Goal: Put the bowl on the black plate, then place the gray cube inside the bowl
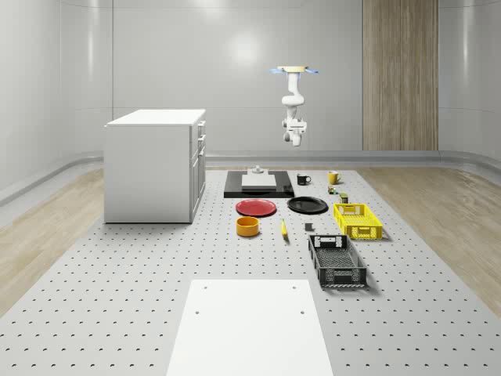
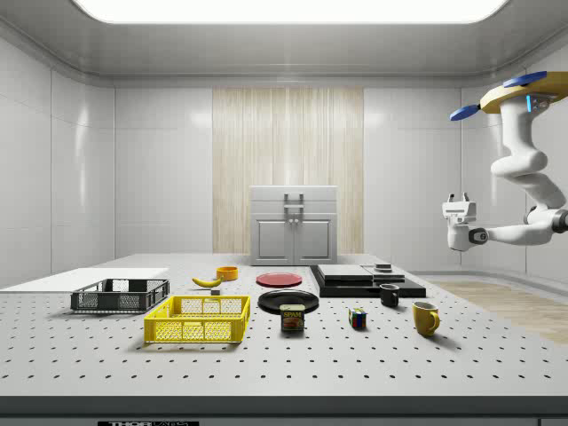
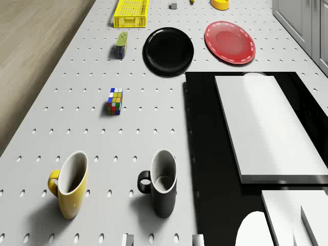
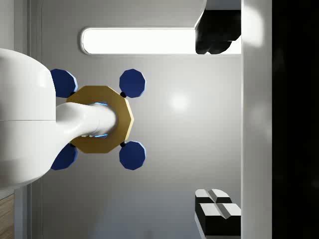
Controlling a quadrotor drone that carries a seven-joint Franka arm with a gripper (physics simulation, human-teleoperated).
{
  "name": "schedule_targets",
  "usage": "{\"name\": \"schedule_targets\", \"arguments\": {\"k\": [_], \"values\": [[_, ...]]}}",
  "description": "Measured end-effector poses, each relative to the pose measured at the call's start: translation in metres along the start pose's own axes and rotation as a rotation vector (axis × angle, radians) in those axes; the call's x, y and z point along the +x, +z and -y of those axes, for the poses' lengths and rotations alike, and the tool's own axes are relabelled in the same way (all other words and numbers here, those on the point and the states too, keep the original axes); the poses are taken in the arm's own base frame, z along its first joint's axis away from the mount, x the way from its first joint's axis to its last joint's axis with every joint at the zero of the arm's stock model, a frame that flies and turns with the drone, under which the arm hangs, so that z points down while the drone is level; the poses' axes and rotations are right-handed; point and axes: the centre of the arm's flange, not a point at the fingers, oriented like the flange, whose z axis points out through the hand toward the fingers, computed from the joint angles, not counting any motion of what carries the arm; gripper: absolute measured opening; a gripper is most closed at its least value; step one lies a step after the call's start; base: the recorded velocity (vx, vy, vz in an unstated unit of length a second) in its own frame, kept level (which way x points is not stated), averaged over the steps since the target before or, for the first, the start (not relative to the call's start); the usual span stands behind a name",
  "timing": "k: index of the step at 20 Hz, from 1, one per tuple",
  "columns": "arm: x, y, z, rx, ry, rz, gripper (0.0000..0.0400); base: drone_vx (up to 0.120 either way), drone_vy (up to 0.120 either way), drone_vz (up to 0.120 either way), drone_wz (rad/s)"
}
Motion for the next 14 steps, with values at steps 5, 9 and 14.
{"name": "schedule_targets", "arguments": {"k": [5,9,14], "values": [[-0.003,-0.037,-0.003,0.003,0.000,-0.003,0.0400,0.104,-0.096,0.000,0.000],[-0.002,-0.061,-0.002,0.005,0.000,-0.005,0.0400,0.120,-0.120,0.000,0.000],[-0.001,-0.081,-0.001,0.008,0.000,-0.008,0.0400,0.120,-0.120,0.000,0.000]]}}
